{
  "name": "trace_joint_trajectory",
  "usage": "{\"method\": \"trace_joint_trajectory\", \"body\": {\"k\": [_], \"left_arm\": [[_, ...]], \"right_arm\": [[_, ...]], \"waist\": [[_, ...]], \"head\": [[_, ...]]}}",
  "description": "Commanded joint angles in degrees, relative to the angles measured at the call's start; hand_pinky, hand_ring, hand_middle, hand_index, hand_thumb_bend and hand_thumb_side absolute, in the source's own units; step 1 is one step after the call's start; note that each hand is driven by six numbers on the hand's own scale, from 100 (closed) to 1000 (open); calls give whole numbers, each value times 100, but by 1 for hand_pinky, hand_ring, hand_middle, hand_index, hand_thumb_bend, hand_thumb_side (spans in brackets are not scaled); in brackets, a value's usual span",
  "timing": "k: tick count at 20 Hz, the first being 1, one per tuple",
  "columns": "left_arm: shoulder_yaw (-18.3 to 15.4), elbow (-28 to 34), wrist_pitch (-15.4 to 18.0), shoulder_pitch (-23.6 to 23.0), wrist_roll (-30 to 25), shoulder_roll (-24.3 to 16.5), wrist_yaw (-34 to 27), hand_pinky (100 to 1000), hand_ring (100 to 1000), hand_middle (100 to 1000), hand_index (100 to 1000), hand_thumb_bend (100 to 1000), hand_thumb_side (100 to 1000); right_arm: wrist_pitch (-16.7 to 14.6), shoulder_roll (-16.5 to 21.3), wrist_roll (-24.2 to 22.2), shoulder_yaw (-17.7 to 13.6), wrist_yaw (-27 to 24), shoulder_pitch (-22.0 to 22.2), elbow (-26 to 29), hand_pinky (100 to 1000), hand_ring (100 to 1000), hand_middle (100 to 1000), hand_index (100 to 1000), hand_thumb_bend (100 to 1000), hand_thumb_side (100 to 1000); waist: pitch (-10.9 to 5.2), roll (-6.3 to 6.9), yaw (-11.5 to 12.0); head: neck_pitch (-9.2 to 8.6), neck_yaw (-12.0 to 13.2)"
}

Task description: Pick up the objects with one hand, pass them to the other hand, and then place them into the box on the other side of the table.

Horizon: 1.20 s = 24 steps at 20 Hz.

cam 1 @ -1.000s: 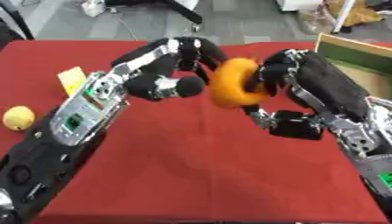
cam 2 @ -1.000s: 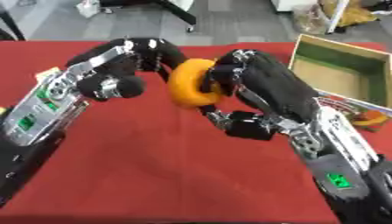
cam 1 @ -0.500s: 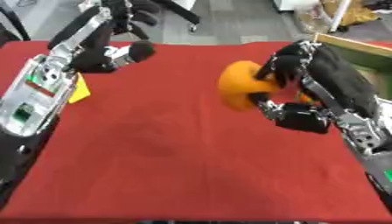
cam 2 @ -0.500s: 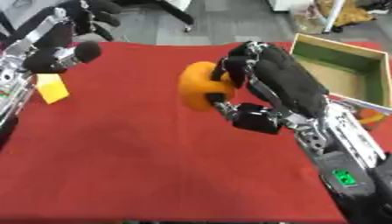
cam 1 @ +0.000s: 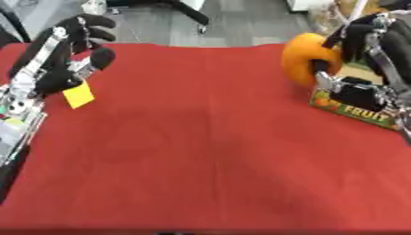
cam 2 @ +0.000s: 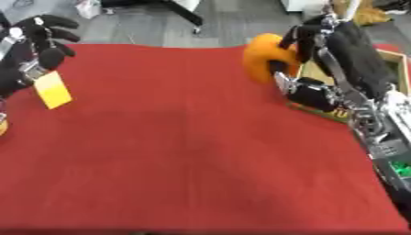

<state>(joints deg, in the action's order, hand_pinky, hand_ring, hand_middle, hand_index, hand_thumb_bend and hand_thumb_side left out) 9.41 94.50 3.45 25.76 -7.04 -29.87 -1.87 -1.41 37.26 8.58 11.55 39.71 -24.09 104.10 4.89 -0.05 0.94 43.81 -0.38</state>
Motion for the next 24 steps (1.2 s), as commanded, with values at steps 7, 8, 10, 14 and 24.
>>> {"method": "trace_joint_trajectory", "body": {"k": [7, 8, 10, 14, 24], "left_arm": [[-248, 193, 58, -306, 212, -9, 87, 644, 723, 749, 800, 689, 679], [-263, 221, 65, -345, 223, 14, 117, 644, 723, 748, 800, 688, 679], [-289, 287, 84, -425, 238, 63, 174, 644, 722, 747, 800, 688, 679], [-328, 397, 123, -552, 247, 161, 230, 644, 721, 746, 799, 686, 680], [-388, 562, 210, -647, 246, 318, 241, 647, 724, 748, 802, 683, 679]], "right_arm": [[246, 674, 731, -554, -255, -640, -1866, 310, 388, 282, 316, 100, 114], [236, 681, 757, -596, -323, -742, -2121, 324, 396, 284, 315, 100, 116], [206, 678, 844, -691, -485, -968, -2714, 334, 403, 287, 312, 100, 122], [83, 645, 1043, -823, -705, -1344, -3786, 372, 435, 312, 326, 107, 146], [-659, 543, 623, -918, -331, -1786, -5332, 552, 635, 579, 705, 338, 360]], "waist": [[-21, 13, 120], [-24, 20, 140], [-27, 32, 181], [-25, 51, 270], [-11, 53, 395]], "head": [[30, -243], [30, -279], [30, -361], [30, -514], [30, -688]]}}
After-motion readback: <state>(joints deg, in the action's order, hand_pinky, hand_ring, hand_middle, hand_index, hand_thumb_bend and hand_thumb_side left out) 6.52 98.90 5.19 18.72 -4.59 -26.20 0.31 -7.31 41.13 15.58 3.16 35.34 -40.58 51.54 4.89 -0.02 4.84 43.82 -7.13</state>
